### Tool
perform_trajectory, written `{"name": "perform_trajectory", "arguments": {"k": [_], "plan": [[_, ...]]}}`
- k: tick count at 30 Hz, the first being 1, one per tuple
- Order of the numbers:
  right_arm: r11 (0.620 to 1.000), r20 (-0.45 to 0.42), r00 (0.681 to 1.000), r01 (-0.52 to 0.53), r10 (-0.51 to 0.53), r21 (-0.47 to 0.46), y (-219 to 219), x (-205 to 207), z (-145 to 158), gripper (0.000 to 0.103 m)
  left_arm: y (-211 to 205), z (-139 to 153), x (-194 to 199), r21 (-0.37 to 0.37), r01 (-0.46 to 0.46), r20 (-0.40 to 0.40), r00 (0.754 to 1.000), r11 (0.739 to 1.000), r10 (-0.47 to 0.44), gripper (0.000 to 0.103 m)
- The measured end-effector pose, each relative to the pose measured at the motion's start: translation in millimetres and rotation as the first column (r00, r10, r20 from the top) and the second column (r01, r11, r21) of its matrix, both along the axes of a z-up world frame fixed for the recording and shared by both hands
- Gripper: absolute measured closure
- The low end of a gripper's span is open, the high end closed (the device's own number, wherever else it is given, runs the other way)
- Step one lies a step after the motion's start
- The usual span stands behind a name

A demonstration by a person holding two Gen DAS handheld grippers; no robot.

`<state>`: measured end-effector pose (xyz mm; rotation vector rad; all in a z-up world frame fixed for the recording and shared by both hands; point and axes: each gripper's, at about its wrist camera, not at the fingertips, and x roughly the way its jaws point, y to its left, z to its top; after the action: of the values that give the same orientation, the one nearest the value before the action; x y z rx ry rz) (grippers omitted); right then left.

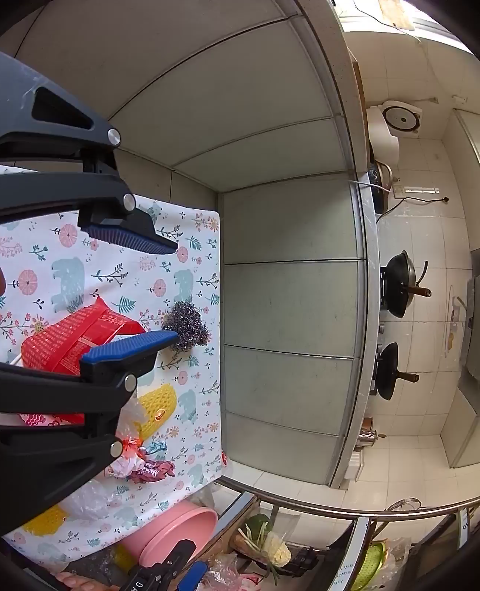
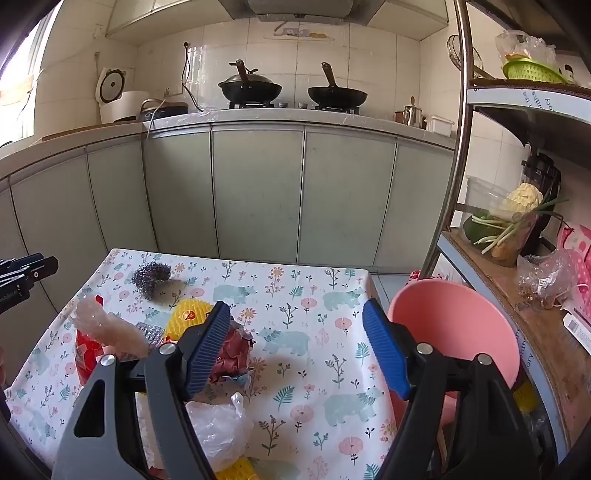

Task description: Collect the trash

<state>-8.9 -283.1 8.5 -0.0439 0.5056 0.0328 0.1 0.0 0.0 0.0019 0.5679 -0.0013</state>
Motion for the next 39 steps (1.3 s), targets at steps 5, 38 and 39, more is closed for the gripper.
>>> {"name": "perform_trajectory", "arguments": {"k": [5,38,39], "plan": [[1.0,0.004,1.0,-0.002,0.002,0.003,0.1,-1.2,0.4,0.028,0.0,0.0,0.1,-0.001,0.0,-0.001,1.0,1.0,0.0,0.061],[1.0,0.005,1.0,0.0,0.0,0.003,-0.4,-4.5,3.4,0.028,0.3,7.7,-3.0,-0.005,0.004,0.008,1.0,1.0,-0.004,0.061],[1.0,0.007,1.0,0.0,0.0,0.002,0.3,-4.6,3.1,0.028,0.4,7.7,-3.1,-0.006,0.004,0.009,1.0,1.0,-0.004,0.061]]}}
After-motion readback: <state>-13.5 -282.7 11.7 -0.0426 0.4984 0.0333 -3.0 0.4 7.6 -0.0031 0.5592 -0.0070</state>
